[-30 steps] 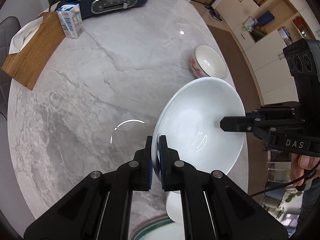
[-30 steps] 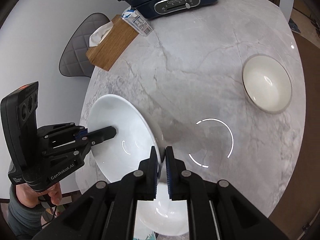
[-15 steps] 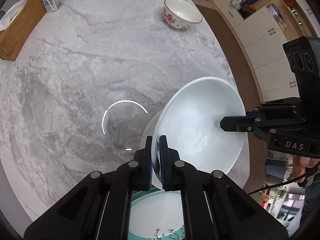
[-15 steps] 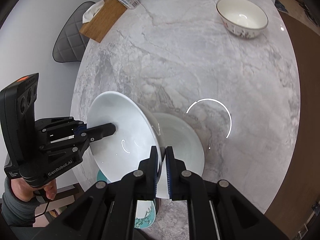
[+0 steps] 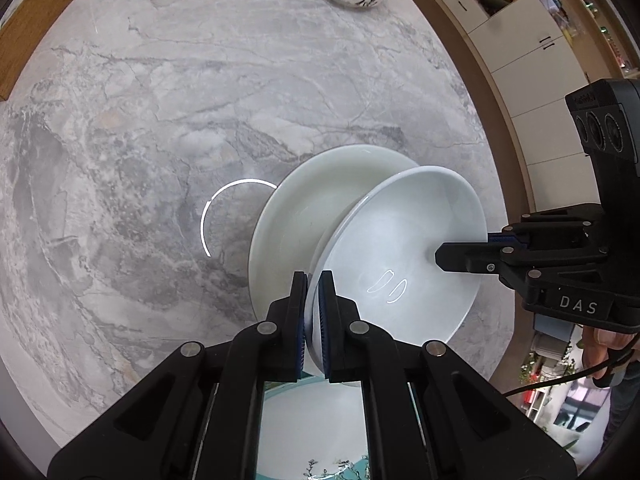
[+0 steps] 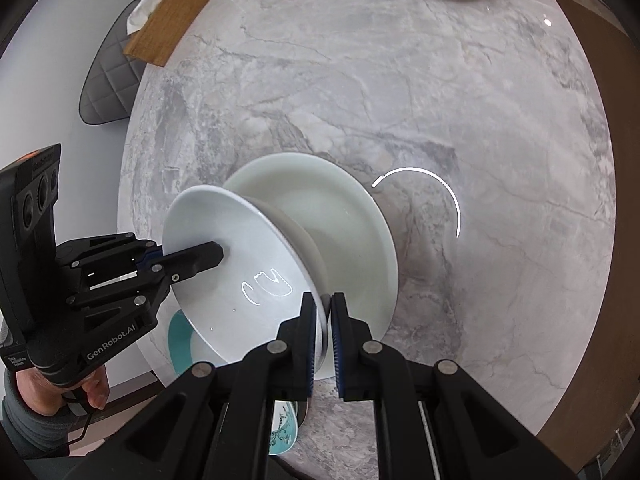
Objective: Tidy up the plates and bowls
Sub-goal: 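Lift the small white bowl with both grippers and lower it into the large white bowl, then open both grippers, withdraw, and move them to the red-floral white bowl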
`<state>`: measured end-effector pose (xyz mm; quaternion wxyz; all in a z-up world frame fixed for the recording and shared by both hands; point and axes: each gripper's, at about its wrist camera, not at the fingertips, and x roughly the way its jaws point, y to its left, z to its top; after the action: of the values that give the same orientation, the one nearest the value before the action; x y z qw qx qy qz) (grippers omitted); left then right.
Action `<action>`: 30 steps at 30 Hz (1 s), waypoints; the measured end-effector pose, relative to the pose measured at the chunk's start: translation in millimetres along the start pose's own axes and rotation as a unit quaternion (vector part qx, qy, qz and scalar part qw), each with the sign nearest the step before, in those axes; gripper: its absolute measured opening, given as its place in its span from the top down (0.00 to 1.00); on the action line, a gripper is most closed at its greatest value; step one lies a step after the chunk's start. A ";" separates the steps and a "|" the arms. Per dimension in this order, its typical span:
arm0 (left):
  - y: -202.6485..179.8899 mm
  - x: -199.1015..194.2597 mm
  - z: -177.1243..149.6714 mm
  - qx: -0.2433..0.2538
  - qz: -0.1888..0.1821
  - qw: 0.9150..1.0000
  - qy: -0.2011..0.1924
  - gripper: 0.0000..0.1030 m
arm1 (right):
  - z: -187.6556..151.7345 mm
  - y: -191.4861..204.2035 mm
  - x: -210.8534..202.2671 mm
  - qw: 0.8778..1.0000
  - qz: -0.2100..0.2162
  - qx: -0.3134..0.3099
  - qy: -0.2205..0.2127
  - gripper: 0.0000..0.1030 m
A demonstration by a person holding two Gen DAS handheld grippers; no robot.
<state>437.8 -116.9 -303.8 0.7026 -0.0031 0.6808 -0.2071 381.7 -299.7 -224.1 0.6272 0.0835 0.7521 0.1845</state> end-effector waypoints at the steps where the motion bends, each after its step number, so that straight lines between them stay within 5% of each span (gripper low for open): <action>1: -0.1 3.0 -0.1 0.001 0.002 1.000 0.001 0.96 | 0.0 -1.6 3.1 1.000 -0.001 0.002 0.002 0.91; 22: -1.3 38.0 11.1 0.005 0.043 0.999 -0.006 0.94 | 8.5 4.6 25.7 0.999 -0.046 -0.012 0.010 0.87; 25: -1.9 36.7 12.0 0.004 0.046 0.999 -0.011 0.93 | 9.2 6.3 27.4 0.999 -0.047 -0.012 0.010 0.80; 30: -2.8 27.7 12.9 0.002 0.047 0.999 -0.027 0.81 | 9.8 8.1 21.5 0.999 -0.040 -0.013 -0.002 0.52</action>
<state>449.1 -131.2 -328.5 0.7296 0.0245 0.6605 -0.1753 386.1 -282.9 -242.0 0.6370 0.0456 0.7509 0.1684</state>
